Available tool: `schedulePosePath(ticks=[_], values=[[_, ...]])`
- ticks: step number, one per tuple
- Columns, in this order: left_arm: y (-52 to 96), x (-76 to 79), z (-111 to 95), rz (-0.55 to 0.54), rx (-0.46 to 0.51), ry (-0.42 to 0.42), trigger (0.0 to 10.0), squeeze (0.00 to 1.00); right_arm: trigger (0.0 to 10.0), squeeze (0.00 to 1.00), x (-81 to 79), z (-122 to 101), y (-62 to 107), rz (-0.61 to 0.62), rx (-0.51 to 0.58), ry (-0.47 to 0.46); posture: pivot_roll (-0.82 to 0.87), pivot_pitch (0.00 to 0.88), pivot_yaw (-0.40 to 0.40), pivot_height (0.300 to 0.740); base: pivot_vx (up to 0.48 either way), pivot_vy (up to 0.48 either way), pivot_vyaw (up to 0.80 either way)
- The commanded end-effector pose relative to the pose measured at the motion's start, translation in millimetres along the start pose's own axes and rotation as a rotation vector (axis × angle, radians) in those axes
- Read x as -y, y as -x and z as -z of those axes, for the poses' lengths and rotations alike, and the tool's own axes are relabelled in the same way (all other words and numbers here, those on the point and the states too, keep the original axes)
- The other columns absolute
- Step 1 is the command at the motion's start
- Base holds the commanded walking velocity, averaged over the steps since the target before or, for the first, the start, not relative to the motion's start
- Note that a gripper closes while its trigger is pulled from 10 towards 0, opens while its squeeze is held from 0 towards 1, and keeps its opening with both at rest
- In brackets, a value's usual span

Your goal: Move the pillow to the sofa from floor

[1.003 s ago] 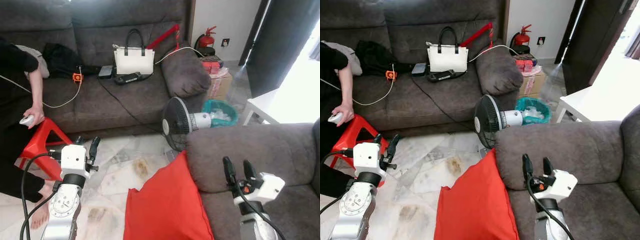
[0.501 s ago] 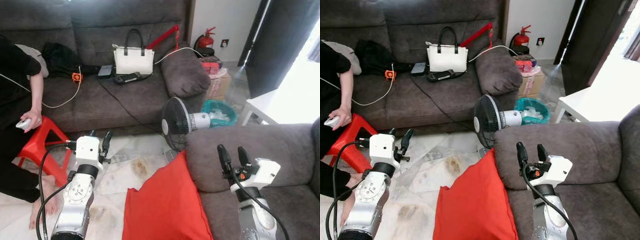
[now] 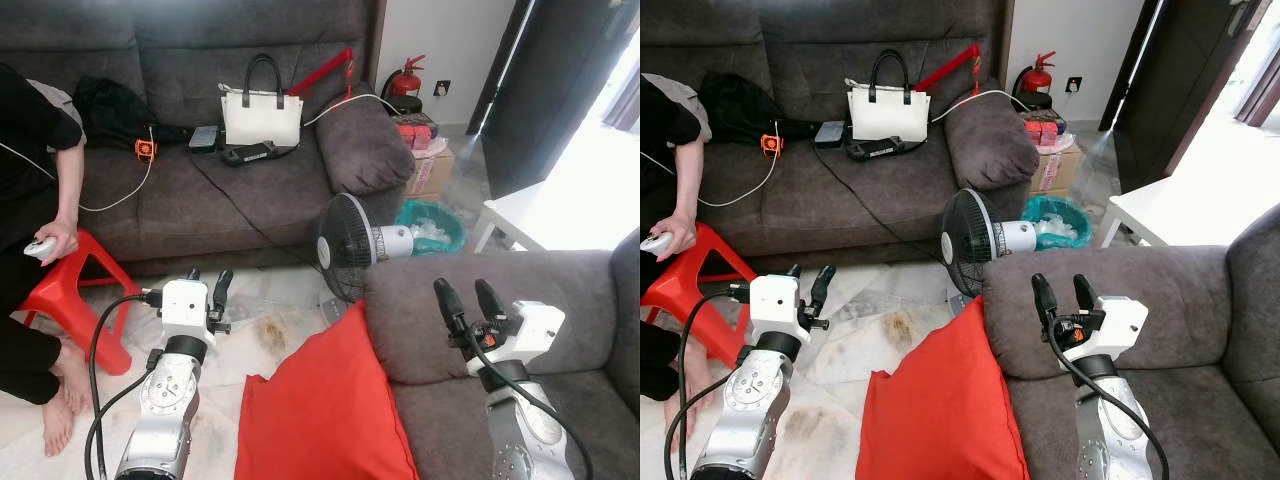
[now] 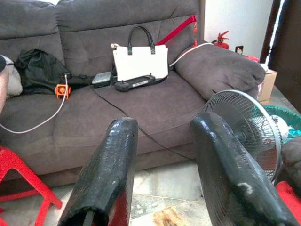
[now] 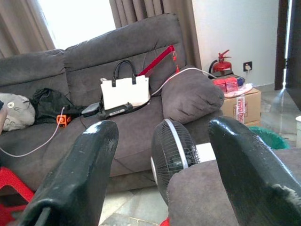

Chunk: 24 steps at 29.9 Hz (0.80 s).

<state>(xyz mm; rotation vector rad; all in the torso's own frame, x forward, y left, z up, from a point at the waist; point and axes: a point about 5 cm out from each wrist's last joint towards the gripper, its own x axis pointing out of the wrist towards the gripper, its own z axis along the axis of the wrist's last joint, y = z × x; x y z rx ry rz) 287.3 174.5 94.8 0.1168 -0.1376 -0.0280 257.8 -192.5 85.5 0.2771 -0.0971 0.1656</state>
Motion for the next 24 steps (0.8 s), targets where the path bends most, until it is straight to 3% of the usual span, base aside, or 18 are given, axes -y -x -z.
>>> schedulePosePath(ticks=[1,10,16,24], values=[[-3.4,3.2,-1.9,0.005,0.010,-0.004,10.0,0.00,10.0,0.00,-1.1,-6.9,-2.2,-0.017,0.012,0.011,0.04,0.000,-0.053,0.740,0.000,0.000,0.00],[-6.6,3.3,0.2,0.001,0.001,-0.002,10.0,0.00,10.0,0.00,-6.3,-4.9,-8.8,-0.040,-0.004,0.032,0.02,0.000,-0.047,0.740,0.000,0.000,0.00],[-4.5,7.1,2.2,0.010,-0.002,0.001,10.0,0.00,10.0,0.00,0.7,-6.8,-7.9,-0.014,0.010,0.023,0.03,0.000,-0.044,0.740,0.000,0.000,0.00],[14.5,-3.2,20.1,0.004,-0.062,-0.020,10.0,0.00,10.0,0.00,6.6,30.5,14.6,0.050,-0.115,0.023,0.04,0.000,-0.033,0.740,0.000,0.000,0.00]])
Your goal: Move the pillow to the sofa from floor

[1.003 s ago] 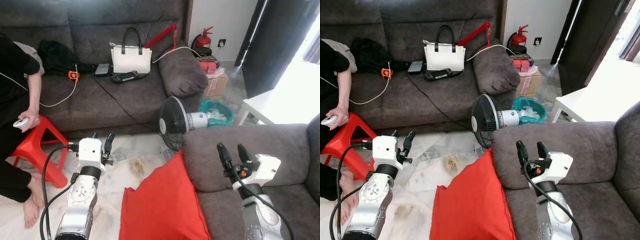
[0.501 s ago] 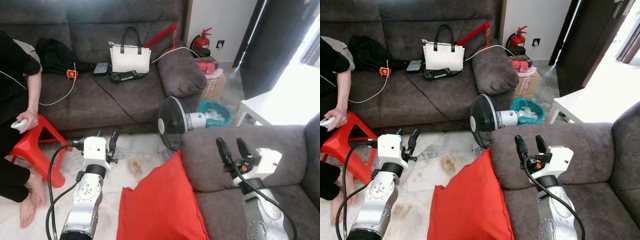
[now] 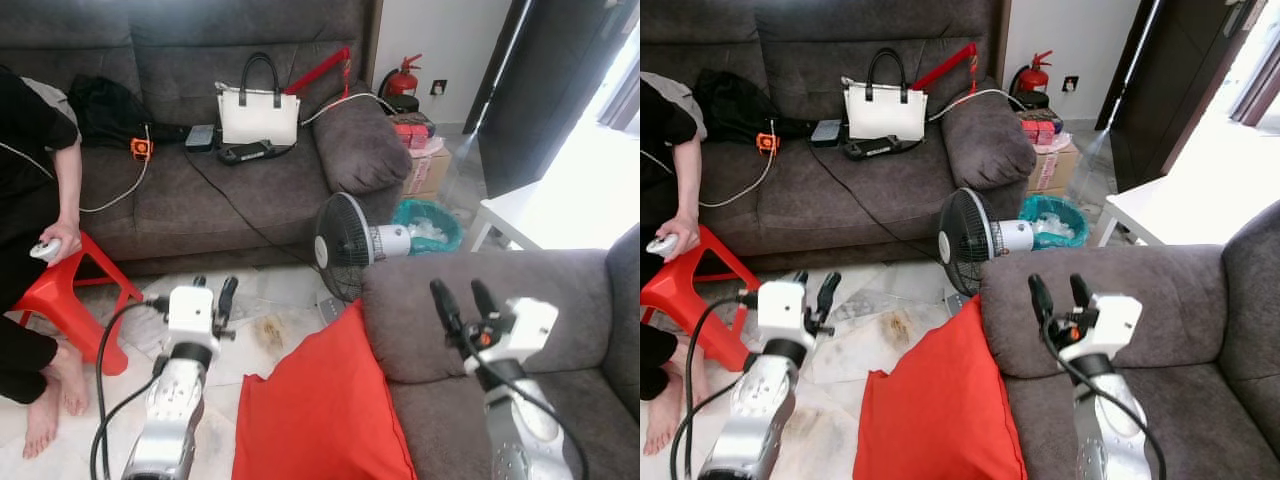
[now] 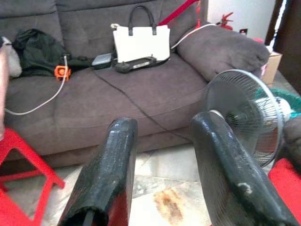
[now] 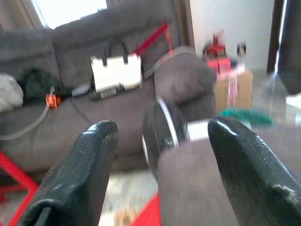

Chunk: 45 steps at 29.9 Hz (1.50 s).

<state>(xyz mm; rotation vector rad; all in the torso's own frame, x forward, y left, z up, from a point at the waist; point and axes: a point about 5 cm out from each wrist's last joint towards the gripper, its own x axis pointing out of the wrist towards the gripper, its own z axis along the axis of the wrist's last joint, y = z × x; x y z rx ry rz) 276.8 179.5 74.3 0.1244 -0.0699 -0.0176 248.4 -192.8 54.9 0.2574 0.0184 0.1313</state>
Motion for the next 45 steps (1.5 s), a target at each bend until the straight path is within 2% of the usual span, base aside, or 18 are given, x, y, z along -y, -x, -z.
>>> schedulePosePath(ticks=[1,8,13,17,18,20,24,37,45], values=[[1.7,-0.7,1.8,0.014,0.003,-0.017,10.0,0.00,10.0,0.00,0.4,4.1,3.9,0.003,-0.013,0.016,0.04,0.000,-0.032,0.740,0.000,0.000,0.00],[19.7,-8.2,3.9,0.032,-0.010,-0.037,10.0,0.00,10.0,0.00,0.2,2.4,31.2,0.010,-0.019,0.042,0.03,0.000,-0.027,0.740,0.000,0.000,0.00],[29.9,-12.9,2.2,0.037,-0.014,-0.049,10.0,0.00,10.0,0.00,1.0,2.1,44.3,0.012,-0.020,0.049,0.04,0.000,-0.018,0.740,0.000,0.000,0.00],[32.4,-13.8,4.3,0.040,-0.026,-0.055,10.0,0.00,10.0,0.00,1.2,8.5,42.9,0.018,-0.037,0.046,0.04,0.000,-0.015,0.740,0.000,0.000,0.00],[29.7,-14.4,3.7,0.042,-0.024,-0.058,10.0,0.00,10.0,0.00,-2.4,7.6,34.9,0.015,-0.019,0.031,0.05,0.000,-0.014,0.740,0.000,0.000,0.00],[26.8,-14.9,1.9,0.041,-0.017,-0.060,10.0,0.00,10.0,0.00,-6.5,6.4,28.9,0.002,-0.010,0.024,0.05,0.000,-0.014,0.740,0.000,0.000,0.00],[20.8,-16.7,0.0,0.027,-0.011,-0.060,10.0,0.00,10.0,0.00,-11.7,3.5,22.2,-0.021,-0.008,0.029,0.06,0.000,-0.016,0.740,0.000,0.000,0.00],[16.5,-8.6,-2.0,0.048,-0.017,-0.044,10.0,0.00,10.0,0.00,-19.7,4.3,21.3,-0.021,-0.006,0.017,0.05,0.015,-0.003,0.740,0.000,0.000,0.00],[16.2,-5.5,-1.1,0.060,-0.021,-0.037,10.0,0.00,10.0,0.00,-15.3,3.3,20.5,-0.005,-0.022,0.026,0.05,0.029,-0.006,0.740,0.000,0.000,0.00]])
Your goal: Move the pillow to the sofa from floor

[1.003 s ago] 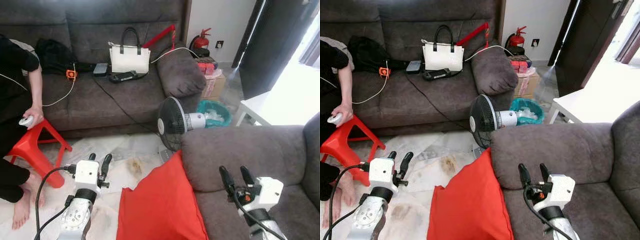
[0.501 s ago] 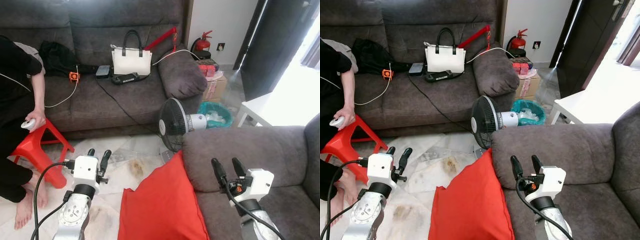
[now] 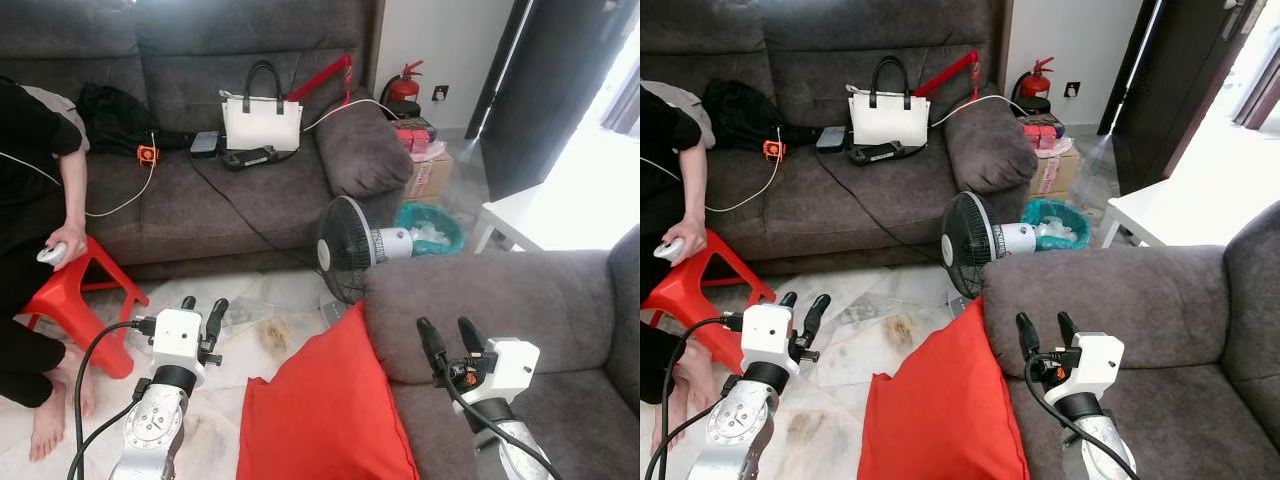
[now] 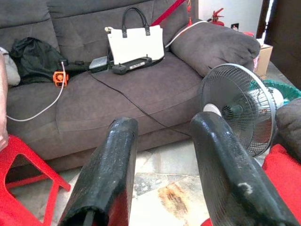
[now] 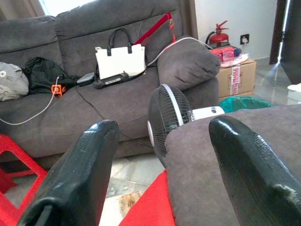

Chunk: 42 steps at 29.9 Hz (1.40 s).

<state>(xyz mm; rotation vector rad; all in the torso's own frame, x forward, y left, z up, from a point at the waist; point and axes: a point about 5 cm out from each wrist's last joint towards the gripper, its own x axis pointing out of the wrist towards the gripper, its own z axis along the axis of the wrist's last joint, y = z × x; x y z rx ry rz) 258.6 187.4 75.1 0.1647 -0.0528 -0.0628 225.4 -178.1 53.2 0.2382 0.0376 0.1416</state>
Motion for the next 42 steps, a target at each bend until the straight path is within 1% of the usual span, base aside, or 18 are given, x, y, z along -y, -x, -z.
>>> schedulePosePath(ticks=[1,9,11,18,23,28,31,35,42], values=[[-2.3,2.1,-0.1,0.012,-0.007,0.002,10.0,0.00,10.0,0.00,1.1,-3.0,-0.4,0.002,-0.001,0.009,0.05,0.030,-0.006,0.740,0.000,0.000,0.00],[-4.1,2.5,-0.8,0.013,-0.007,0.004,10.0,0.00,10.0,0.00,0.6,0.4,-4.9,0.014,-0.035,0.028,0.05,0.035,-0.007,0.735,0.000,0.000,0.00],[-4.6,3.3,-1.0,0.015,-0.006,0.006,10.0,0.00,10.0,0.00,0.3,0.6,-5.9,0.011,-0.038,0.029,0.05,0.034,-0.006,0.715,0.000,0.000,0.00],[-5.6,3.6,-1.1,0.017,-0.006,0.006,10.0,0.00,10.0,0.00,-2.4,1.0,-7.0,-0.001,-0.046,0.031,0.05,0.033,-0.007,0.675,0.000,0.000,0.00],[-6.6,4.3,-0.8,0.019,-0.008,0.007,10.0,0.00,10.0,0.00,-5.8,3.2,-7.9,-0.017,-0.056,0.021,0.05,0.032,-0.007,0.630,0.000,0.000,0.00],[-6.5,4.3,0.1,0.018,-0.012,0.007,10.0,0.00,10.0,0.00,-7.0,4.2,-8.3,-0.022,-0.056,0.021,0.06,0.033,-0.009,0.605,0.000,0.000,0.00],[-6.4,4.3,0.7,0.018,-0.015,0.007,10.0,0.00,10.0,0.00,-6.3,2.3,-8.7,-0.022,-0.033,0.012,0.06,0.033,-0.009,0.605,0.000,0.000,0.00],[-6.2,5.0,1.8,0.020,-0.018,0.009,10.0,0.00,10.0,0.00,-3.8,2.3,-9.2,-0.016,-0.035,0.013,0.06,0.031,-0.010,0.605,0.000,0.000,0.00],[-6.3,6.0,3.9,0.021,-0.023,0.012,10.0,0.00,10.0,0.00,-3.9,1.0,-9.5,-0.018,-0.035,0.019,0.06,0.030,-0.013,0.605,0.000,0.000,0.00]])
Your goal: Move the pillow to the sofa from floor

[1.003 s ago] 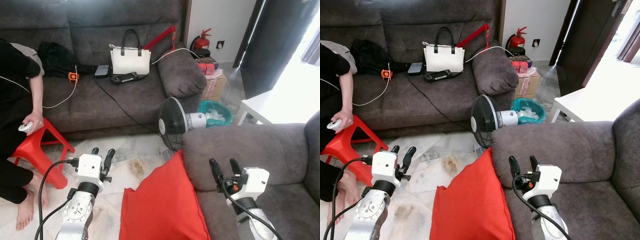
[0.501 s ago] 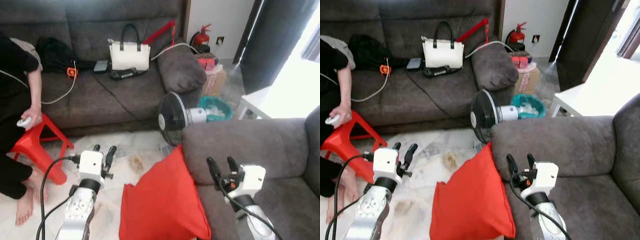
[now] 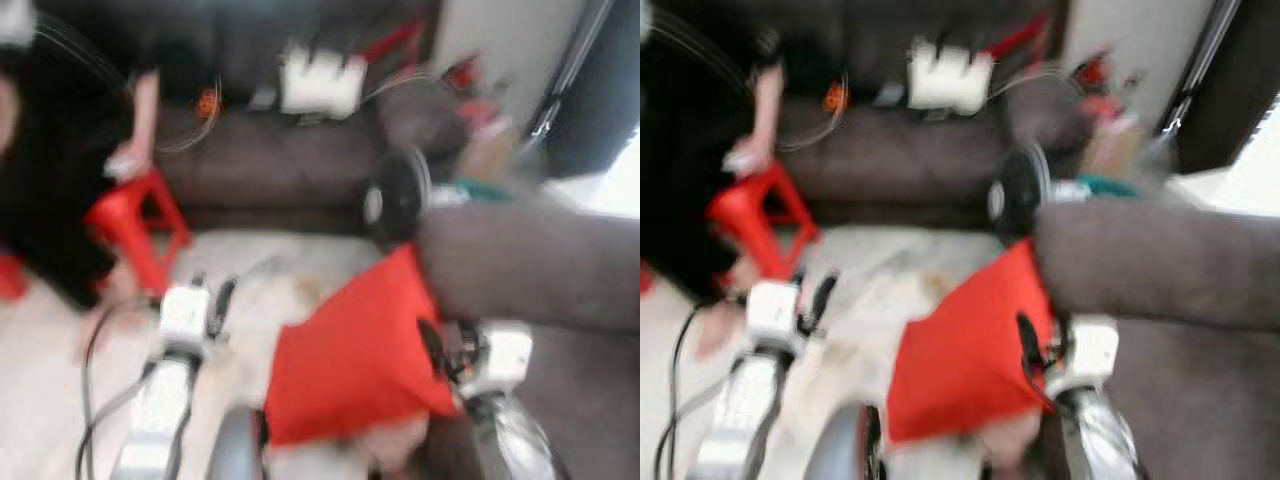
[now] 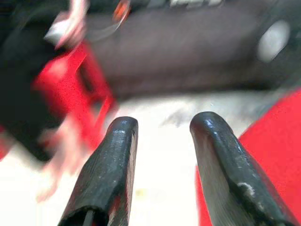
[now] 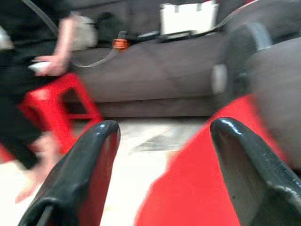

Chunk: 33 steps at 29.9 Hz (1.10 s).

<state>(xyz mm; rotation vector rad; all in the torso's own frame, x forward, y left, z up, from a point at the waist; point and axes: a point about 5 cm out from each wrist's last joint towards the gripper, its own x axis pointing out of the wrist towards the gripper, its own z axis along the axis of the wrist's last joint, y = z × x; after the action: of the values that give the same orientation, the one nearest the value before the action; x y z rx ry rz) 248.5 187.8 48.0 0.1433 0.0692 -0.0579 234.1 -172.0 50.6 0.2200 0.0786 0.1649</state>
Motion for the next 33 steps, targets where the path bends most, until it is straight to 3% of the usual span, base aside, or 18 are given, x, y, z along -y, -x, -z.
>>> schedulePosePath(ticks=[1,33], values=[[-14.9,2.1,-24.0,0.017,0.097,-0.014,10.0,0.00,10.0,0.00,0.5,-2.5,0.2,0.000,0.010,0.003,0.06,0.028,-0.014,0.605,0.000,0.000,0.00],[-15.9,8.1,-21.2,0.061,0.090,0.007,10.0,0.00,10.0,0.00,1.6,1.2,-3.5,0.006,0.007,-0.009,0.06,0.022,-0.015,0.605,0.000,0.000,0.00]])
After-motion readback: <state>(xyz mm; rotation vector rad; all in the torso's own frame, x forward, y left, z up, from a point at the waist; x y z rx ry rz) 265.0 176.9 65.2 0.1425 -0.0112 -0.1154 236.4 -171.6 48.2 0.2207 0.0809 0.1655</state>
